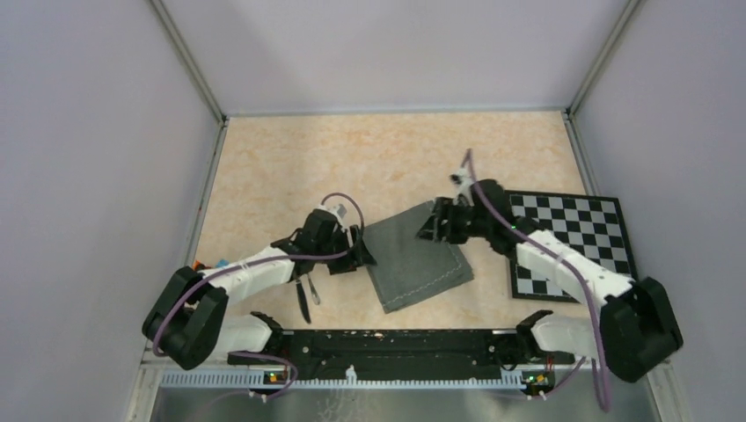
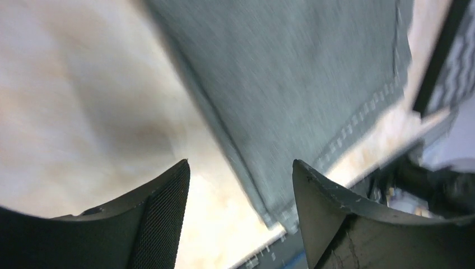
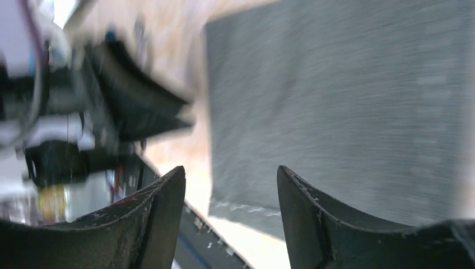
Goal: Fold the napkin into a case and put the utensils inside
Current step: Smooth out the square-folded napkin at the center of the board, then pick up the top corner of the square-folded napkin from the center of the board.
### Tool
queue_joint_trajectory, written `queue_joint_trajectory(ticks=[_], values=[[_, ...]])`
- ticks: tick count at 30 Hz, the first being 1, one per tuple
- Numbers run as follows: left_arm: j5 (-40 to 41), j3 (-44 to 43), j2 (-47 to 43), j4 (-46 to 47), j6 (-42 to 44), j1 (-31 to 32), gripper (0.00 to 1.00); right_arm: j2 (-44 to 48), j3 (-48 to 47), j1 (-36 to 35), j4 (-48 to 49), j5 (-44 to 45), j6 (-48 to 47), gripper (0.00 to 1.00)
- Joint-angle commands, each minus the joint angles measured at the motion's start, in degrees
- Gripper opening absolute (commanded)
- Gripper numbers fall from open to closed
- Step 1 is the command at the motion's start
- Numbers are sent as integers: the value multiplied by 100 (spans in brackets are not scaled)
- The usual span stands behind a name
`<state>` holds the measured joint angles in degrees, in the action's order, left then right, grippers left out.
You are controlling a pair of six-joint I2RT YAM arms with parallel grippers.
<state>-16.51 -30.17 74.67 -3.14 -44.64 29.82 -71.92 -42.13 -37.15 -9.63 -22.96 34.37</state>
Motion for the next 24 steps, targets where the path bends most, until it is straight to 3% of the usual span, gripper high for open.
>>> queue_joint_trajectory(ticks=[1, 4, 9, 17, 24], values=[[103, 75, -513, -534, -733, 1128, 70, 767, 653, 1865, -1006, 133, -238, 61], [225, 265, -528, -576, -1783, 1841, 58, 833, 1033, 2760, -892, -263, -363, 56], [766, 566, -555, -356, -2970, 2801, 58, 319, 1126, 2985, -687, -407, -638, 47], [846, 327, 149, -73, -3180, 3178, 64, 172, 1188, 2983, -683, -231, -767, 39], [1413, 560, -289, 42, -3457, 3354, 73, 231, 1232, 2914, -751, -119, -712, 44]])
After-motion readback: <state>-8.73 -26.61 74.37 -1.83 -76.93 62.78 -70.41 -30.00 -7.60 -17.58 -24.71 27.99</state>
